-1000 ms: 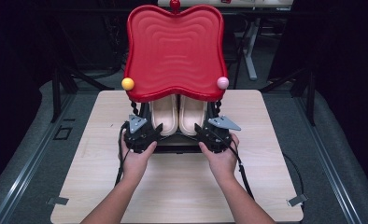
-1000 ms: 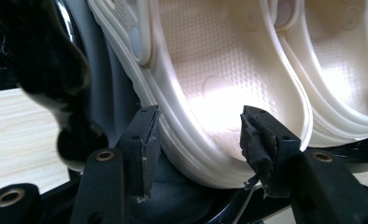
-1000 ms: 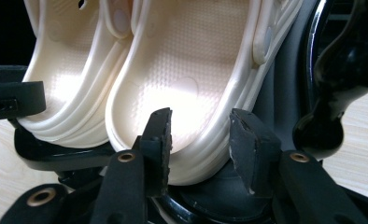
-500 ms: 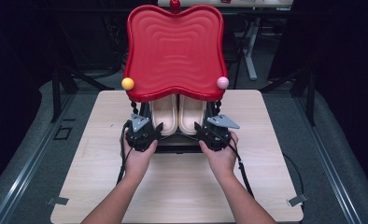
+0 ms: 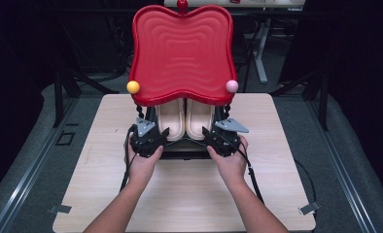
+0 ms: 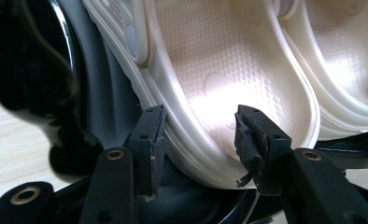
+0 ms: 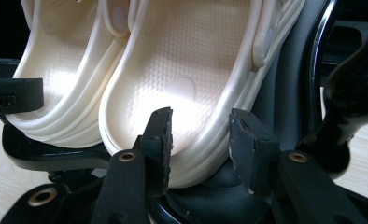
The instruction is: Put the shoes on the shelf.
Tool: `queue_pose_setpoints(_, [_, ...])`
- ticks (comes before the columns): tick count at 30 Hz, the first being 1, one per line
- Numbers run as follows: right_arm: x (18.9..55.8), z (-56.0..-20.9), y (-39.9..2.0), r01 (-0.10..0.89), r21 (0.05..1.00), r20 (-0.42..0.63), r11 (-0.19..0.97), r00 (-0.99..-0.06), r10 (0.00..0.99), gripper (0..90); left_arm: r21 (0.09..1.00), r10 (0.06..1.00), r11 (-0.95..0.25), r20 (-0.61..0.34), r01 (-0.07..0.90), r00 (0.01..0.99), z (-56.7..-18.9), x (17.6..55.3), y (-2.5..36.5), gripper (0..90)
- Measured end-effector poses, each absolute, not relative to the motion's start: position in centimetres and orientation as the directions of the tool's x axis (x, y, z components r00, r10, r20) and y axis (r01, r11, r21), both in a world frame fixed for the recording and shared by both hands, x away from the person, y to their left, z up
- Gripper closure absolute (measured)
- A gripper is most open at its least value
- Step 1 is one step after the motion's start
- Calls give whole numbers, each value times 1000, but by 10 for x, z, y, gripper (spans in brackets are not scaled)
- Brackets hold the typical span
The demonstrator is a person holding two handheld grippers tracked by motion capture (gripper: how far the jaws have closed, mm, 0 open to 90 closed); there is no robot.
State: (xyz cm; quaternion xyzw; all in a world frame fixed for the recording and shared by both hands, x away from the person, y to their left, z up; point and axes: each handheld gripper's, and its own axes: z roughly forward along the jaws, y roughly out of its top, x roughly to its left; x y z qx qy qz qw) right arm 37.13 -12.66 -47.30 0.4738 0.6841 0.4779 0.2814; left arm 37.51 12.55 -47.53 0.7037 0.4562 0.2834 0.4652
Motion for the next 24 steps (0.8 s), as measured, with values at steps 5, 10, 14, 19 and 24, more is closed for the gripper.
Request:
queue_pose_setpoints(5, [365, -471, -125, 378, 920, 60, 108, -407, 911, 588, 922, 903, -141, -30, 361, 428, -472, 369, 129, 551])
queue_pose_setpoints(10, [355, -468, -122, 361, 923, 34, 134, -421, 906, 581, 928, 899, -141, -26, 345, 438, -470, 360, 132, 520])
queue_pose_setpoints(14, [343, -468, -123, 336, 926, -12, 174, -434, 901, 573, 933, 893, -154, -8, 324, 450, -469, 351, 135, 512])
queue_pose_setpoints(19, [329, -470, -128, 306, 918, -99, 253, -442, 892, 542, 936, 883, -167, 2, 311, 469, -472, 337, 143, 493])
queue_pose_setpoints(24, [310, -473, -139, 284, 915, -129, 286, -466, 875, 515, 934, 851, -199, 14, 296, 526, -478, 323, 151, 482])
